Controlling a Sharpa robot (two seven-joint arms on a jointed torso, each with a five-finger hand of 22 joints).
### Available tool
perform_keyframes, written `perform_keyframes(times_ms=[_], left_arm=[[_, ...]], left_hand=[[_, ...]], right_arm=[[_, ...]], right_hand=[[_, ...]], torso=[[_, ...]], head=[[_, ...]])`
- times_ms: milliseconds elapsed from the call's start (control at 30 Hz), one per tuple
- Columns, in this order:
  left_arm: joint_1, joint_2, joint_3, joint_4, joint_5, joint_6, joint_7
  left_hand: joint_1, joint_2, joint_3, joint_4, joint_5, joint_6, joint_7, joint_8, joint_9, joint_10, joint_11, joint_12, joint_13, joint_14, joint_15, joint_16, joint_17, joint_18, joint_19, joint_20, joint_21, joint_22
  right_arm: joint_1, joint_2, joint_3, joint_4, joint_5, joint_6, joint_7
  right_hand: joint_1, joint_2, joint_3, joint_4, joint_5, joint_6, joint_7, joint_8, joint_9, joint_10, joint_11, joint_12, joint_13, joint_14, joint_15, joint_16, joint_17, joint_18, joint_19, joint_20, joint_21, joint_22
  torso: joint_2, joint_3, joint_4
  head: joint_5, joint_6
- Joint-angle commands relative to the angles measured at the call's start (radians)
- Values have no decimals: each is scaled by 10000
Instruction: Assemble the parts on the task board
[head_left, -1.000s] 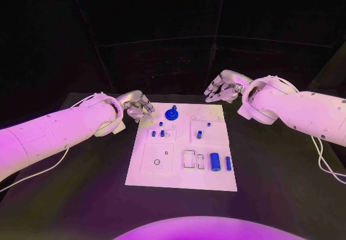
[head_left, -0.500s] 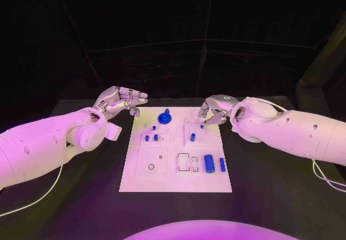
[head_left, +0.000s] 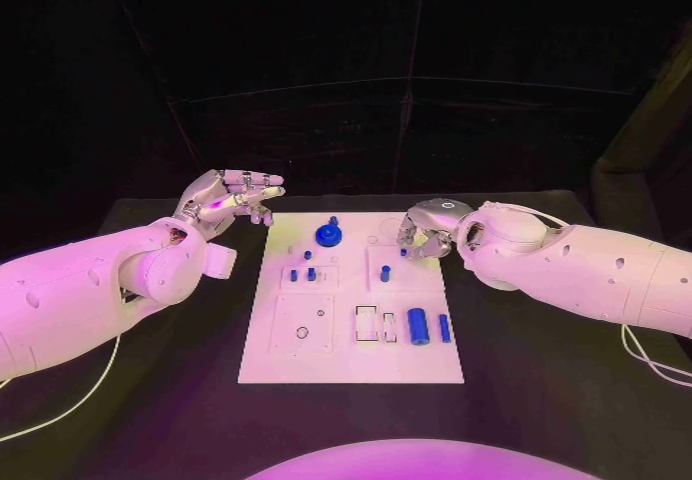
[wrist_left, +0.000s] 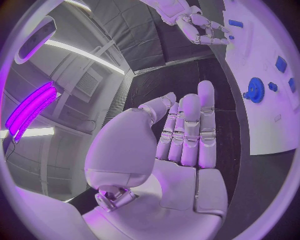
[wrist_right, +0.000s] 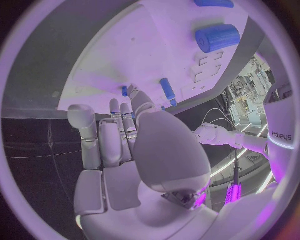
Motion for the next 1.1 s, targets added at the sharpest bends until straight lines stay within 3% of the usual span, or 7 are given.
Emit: perform_keyframes(times_ms=[33, 200, 500, 600, 667, 733, 1100], left_arm=[[11, -31, 9, 78, 328, 99, 292], [10, -63, 8, 115, 334, 85, 281], [9, -78, 8, 116, 336, 42, 268], [9, -84, 8, 101, 336, 25, 259], [9, -87, 8, 89, 336, 20, 252], [9, -90, 7, 80, 336, 15, 246], [10, -95, 7, 49, 336, 29, 149]], left_hand=[[20, 91, -76, 9, 6, 94, 4, 37, 13, 56, 14, 43, 9, -58, 10, -69, -19, 135, -53, 7, -53, -17], [14, 89, -98, 12, 6, 89, 13, 40, 10, 46, 18, 54, 7, -65, 12, -72, -28, 134, -55, 7, -64, -25], [18, 94, -108, 11, 9, 85, 18, 42, 8, 39, 21, 64, 5, -71, 13, -75, -35, 134, -56, 7, -73, -32], [18, 94, -108, 11, 9, 85, 18, 42, 8, 39, 21, 64, 5, -71, 13, -75, -35, 134, -56, 7, -73, -32], [34, 99, -115, 1, 12, 84, 18, 47, 7, 33, 20, 75, 4, -77, 12, -78, -43, 134, -57, 6, -82, -38], [45, 102, -120, -6, 14, 83, 19, 50, 6, 29, 20, 83, 3, -81, 12, -80, -49, 134, -57, 5, -88, -42], [136, 122, -143, -68, 21, 67, 27, 67, -2, -6, 22, 133, -5, -101, 7, -91, -86, 135, -53, -4, -119, -66]], right_arm=[[1, 44, 7, -68, -205, 310, -49], [-47, 133, 7, -189, -196, 439, -15], [-97, 231, 7, -249, -172, 533, 64], [-101, 249, 7, -256, -141, 574, 68], [-103, 264, 7, -262, -110, 601, 66], [-104, 278, 7, -267, -94, 622, 60], [-107, 367, 7, -317, 25, 827, 15]], right_hand=[[108, 111, 276, -61, -257, 68, 49, -29, 9, 94, 62, -72, -174, 295, 28, -26, 10, 118, 15, 60, 15, 30], [213, 293, 1038, -207, -732, 298, 22, 8, 21, 405, 16, -92, -494, 308, -8, 6, 27, 98, 82, 33, 117, 174], [-62, 259, 2212, -314, -1139, 664, -75, 20, 27, 852, -85, -161, -827, 305, -89, -63, -158, 54, 208, -44, 319, 452], [-381, 12, 2915, -391, -1208, 743, -80, -33, 12, 966, -95, -280, -872, 310, -100, -53, -196, 46, 214, -66, 364, 495], [-381, 12, 2915, -391, -1208, 743, -80, -33, 12, 966, -95, -280, -872, 310, -100, -53, -196, 46, 214, -66, 364, 495], [-613, -183, 3390, -454, -1223, 754, -74, -40, 12, 1013, -100, -360, -861, 308, -88, -45, -223, 45, 213, -63, 387, 519], [-825, -394, 3820, -535, -1188, 740, -58, -38, 14, 1051, -85, -428, -856, 303, -81, -44, -267, 44, 213, -58, 407, 537]], torso=[[3, -2, 2], [-3, 4, -12], [-7, 3, -14], [-9, 0, -16], [-10, 2, -15], [-10, 0, -15], [-9, -3, -20]], head=[[-11, -44], [-16, -83], [-2, -120], [-3, -129], [-6, -136], [-6, -137], [-12, -184]])
